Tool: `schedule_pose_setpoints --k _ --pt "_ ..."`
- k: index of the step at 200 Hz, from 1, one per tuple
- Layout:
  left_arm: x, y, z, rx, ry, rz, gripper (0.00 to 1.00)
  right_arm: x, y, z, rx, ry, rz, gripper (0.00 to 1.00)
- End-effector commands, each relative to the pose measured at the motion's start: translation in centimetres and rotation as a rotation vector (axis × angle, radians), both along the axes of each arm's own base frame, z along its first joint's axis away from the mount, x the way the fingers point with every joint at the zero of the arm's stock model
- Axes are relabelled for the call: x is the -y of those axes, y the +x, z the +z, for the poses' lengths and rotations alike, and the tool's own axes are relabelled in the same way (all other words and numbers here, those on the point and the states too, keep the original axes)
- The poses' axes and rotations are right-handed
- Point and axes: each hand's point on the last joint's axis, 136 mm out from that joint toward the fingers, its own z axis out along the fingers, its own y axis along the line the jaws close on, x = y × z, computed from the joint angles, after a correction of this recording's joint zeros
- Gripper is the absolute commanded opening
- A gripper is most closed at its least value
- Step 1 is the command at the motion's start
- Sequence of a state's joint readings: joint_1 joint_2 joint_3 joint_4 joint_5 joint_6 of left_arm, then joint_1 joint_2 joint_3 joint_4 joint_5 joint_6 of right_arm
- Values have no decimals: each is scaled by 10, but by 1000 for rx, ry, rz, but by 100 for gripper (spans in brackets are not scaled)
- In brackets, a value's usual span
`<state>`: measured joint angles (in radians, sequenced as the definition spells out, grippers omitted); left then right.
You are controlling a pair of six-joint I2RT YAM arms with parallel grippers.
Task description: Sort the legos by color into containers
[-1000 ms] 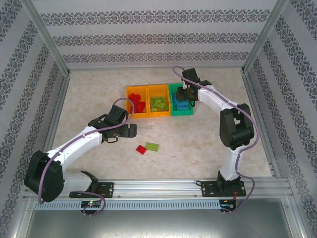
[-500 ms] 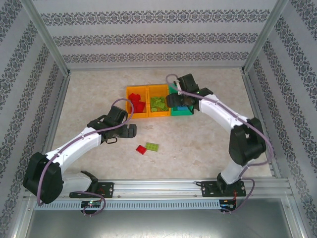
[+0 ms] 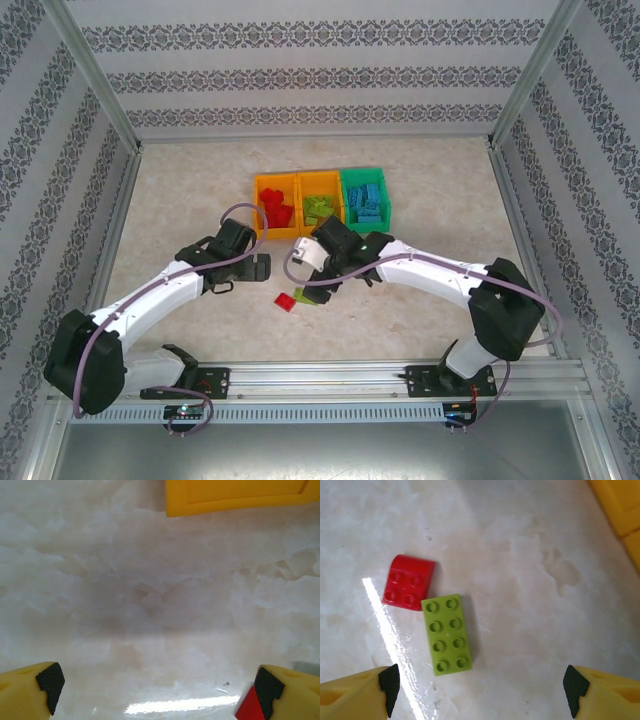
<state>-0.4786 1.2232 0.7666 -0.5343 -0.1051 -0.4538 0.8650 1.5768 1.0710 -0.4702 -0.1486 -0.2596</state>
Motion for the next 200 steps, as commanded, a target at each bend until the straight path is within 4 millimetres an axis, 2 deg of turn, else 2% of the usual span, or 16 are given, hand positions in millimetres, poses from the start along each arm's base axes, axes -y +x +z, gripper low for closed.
schedule_pose_setpoints --k 1,47,69,134,164,200 --pt "-13 -10 -4 -13 45 34 99 -3 -13 -18 -42 -30 58 87" --pt "-17 -14 -4 -16 51 41 99 -14 -24 -45 -96 -86 88 86" --pt "-17 -14 -1 -7 50 40 99 -12 -19 -60 -80 -143 70 85" --pt "-17 -14 -2 -6 48 38 99 -12 -13 -84 -89 -197 52 80" --pt "-17 -13 -2 -5 47 40 99 -12 -11 -87 -83 -201 46 63" --pt "-19 -15 -4 -13 59 42 99 -6 -4 -79 -51 -191 8 35"
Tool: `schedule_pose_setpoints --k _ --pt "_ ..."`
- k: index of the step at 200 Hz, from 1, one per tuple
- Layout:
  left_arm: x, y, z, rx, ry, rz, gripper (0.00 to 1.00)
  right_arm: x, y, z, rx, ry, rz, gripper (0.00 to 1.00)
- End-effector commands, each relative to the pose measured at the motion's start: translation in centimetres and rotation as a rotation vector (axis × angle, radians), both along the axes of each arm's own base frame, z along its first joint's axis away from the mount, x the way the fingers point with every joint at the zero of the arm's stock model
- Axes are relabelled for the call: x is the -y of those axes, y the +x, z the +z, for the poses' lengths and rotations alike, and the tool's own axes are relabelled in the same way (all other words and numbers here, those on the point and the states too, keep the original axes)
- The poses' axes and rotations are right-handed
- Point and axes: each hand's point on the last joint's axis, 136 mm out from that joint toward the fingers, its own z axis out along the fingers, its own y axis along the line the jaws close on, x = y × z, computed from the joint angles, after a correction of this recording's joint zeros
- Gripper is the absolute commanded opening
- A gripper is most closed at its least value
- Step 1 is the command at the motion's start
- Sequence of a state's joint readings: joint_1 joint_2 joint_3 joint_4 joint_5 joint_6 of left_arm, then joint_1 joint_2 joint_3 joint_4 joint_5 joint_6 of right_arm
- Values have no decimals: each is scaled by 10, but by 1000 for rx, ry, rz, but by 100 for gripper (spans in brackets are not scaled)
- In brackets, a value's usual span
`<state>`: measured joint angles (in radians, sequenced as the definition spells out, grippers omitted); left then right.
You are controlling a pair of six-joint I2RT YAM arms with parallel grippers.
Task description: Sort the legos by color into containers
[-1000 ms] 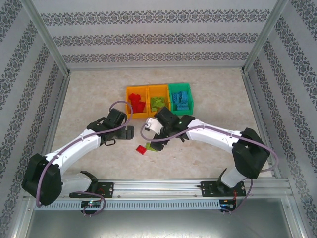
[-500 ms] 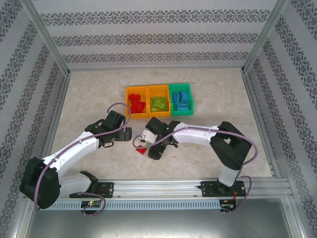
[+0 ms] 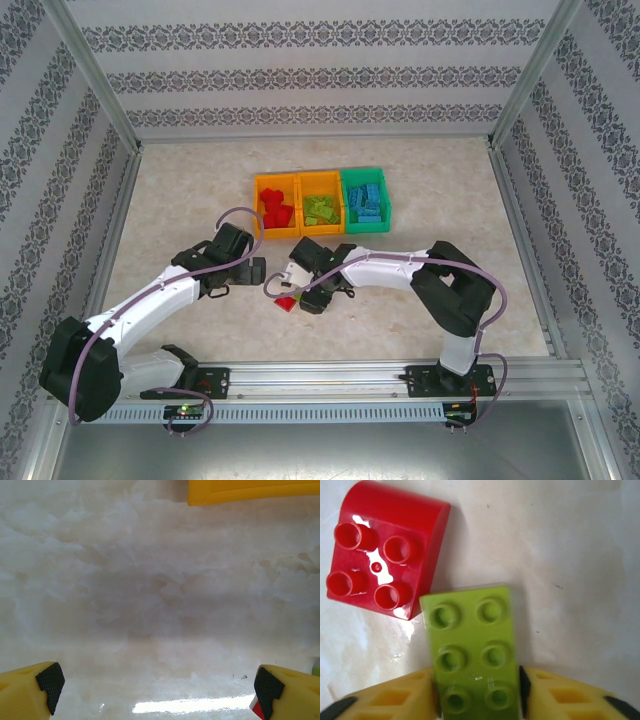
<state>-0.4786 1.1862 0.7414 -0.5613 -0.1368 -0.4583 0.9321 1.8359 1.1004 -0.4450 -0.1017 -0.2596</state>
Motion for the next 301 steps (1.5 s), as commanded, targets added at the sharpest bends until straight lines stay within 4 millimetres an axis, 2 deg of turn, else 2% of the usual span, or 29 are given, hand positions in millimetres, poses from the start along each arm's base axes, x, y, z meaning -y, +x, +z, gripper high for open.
schedule_pose_setpoints --k 1,35,55,84,108,128,150,206,237,254,281,301 --pt "-8 -7 -3 -13 29 22 99 4 11 5 48 -1 -38 34" --pt "-9 -8 -4 -19 34 20 99 2 25 41 52 157 -123 28" --pt "-7 -8 -3 -19 28 13 99 4 44 70 76 262 -198 26" --pt "-5 -7 -4 -18 16 7 99 14 87 111 134 368 -360 27" --pt "-2 -7 -6 -23 3 4 99 26 131 130 151 396 -537 28" --pt "0 -7 -8 -28 -7 2 99 37 166 133 153 380 -682 28" --pt "-1 -8 -7 -27 -6 2 99 43 197 128 143 379 -805 29" --pt "0 -7 -5 -21 -7 -4 99 51 244 100 114 330 -965 33" --pt "3 -7 -7 -25 -22 -7 100 49 254 89 73 333 -998 41" --pt "3 -8 -9 -33 -23 -6 100 50 254 88 71 321 -1001 59" --pt "3 -8 -10 -33 -26 -5 99 53 251 97 87 330 -1001 76" --pt "2 -8 -10 -31 -25 2 99 50 243 112 113 359 -975 79"
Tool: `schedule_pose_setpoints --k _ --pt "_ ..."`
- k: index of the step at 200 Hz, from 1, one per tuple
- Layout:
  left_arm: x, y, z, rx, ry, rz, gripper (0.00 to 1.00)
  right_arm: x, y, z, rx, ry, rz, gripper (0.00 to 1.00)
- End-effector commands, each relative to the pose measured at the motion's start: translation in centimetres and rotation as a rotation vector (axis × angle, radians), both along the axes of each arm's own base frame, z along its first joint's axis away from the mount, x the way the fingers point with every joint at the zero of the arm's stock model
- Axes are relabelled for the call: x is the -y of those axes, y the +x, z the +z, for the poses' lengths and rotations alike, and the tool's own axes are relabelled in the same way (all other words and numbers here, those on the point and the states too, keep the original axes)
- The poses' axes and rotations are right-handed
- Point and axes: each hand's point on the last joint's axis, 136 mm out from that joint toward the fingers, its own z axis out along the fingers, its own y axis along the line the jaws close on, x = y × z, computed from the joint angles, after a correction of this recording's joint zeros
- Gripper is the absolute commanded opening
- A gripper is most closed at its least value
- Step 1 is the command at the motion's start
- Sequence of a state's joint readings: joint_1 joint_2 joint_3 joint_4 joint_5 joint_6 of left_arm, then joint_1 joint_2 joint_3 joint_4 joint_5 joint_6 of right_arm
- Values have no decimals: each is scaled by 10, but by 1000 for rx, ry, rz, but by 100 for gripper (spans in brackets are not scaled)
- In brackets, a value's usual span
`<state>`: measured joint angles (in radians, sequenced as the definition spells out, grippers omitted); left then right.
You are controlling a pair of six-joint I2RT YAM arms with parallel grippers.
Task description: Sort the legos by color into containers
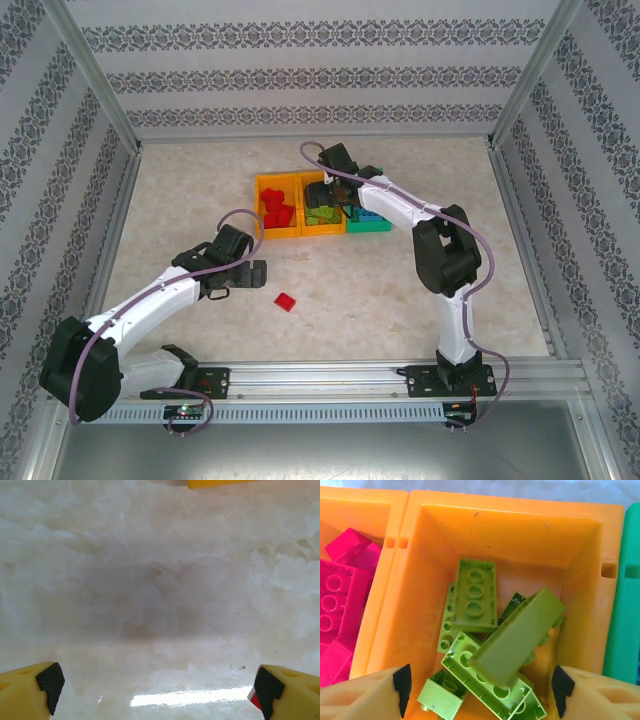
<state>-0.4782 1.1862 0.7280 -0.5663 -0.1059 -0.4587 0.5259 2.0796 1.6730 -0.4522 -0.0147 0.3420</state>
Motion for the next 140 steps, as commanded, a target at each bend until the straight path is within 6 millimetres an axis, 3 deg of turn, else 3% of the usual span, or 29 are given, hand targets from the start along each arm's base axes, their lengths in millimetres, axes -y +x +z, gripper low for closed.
schedule_pose_setpoints --k 1,28,53,98,140 --pt "0 -2 -3 -2 -9 15 99 5 -10 24 39 1 0 79" --pt "-3 -1 -3 5 -3 37 99 -14 -42 46 104 -22 125 80" --pt "-7 -1 -4 5 9 62 99 -39 -92 48 151 -71 297 82" --pt "-18 -3 -12 -19 31 135 99 -61 -193 10 149 -77 560 83" --pt "-36 -10 -23 -59 56 213 99 -85 -249 -23 94 -71 629 84"
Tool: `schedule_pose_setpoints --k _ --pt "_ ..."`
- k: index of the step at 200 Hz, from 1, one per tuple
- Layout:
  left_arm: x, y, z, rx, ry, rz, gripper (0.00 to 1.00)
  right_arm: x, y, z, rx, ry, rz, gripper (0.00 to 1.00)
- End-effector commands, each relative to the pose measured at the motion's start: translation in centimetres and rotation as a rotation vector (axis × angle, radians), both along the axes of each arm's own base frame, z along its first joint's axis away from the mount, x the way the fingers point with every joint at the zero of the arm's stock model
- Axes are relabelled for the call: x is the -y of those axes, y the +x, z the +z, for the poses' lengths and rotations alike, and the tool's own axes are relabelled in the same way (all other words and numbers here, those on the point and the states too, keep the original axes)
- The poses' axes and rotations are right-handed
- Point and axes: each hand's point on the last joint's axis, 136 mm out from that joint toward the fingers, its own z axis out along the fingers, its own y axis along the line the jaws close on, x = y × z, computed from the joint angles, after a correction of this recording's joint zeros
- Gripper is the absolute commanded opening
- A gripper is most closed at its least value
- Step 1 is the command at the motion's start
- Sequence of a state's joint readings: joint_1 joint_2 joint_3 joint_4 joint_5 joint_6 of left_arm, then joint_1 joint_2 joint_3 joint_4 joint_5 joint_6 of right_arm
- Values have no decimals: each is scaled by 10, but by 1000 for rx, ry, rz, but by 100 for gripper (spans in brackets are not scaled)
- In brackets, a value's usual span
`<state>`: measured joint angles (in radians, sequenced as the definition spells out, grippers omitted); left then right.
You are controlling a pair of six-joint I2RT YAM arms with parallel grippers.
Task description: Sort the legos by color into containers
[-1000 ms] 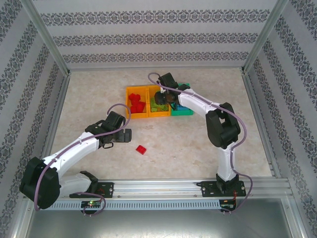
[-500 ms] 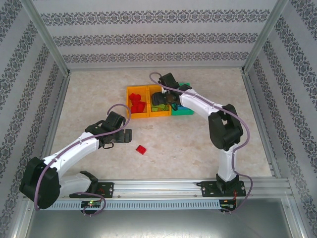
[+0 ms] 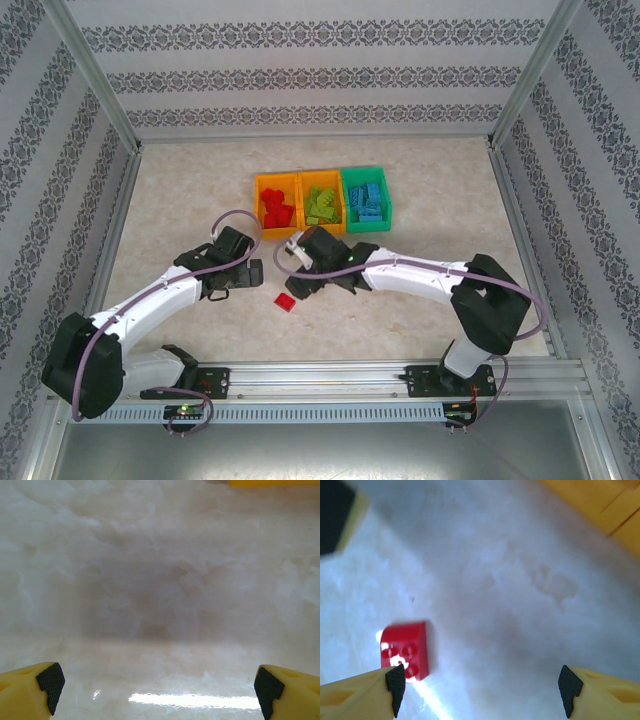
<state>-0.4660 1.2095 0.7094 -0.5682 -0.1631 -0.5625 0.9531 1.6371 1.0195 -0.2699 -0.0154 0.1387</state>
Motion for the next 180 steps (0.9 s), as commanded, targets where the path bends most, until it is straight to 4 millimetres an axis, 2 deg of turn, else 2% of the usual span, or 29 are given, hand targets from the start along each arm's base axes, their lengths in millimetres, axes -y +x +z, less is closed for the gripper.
schedule_pose_setpoints --k 1,42,71,88,116,148,165,180 --pt "-21 -9 -13 -45 36 86 99 -23 -18 -2 20 36 41 84" --pt "-28 -12 -19 -65 18 108 99 -42 -39 -32 9 -40 75 85" --pt "-30 -12 -19 -64 17 112 99 -44 -41 -51 0 -96 79 83" --pt "-29 -12 -20 -64 15 107 99 -42 -35 -60 12 -136 60 80" --pt "-30 -11 -20 -61 15 109 99 -47 -30 -66 21 -148 55 67" --pt "-31 -12 -20 -61 18 108 99 -50 -27 -72 24 -156 51 43" --pt "-31 -11 -18 -54 20 106 99 -47 -26 -66 39 -143 39 32" --pt "-32 -11 -17 -48 18 107 99 -45 -23 -55 57 -127 26 28"
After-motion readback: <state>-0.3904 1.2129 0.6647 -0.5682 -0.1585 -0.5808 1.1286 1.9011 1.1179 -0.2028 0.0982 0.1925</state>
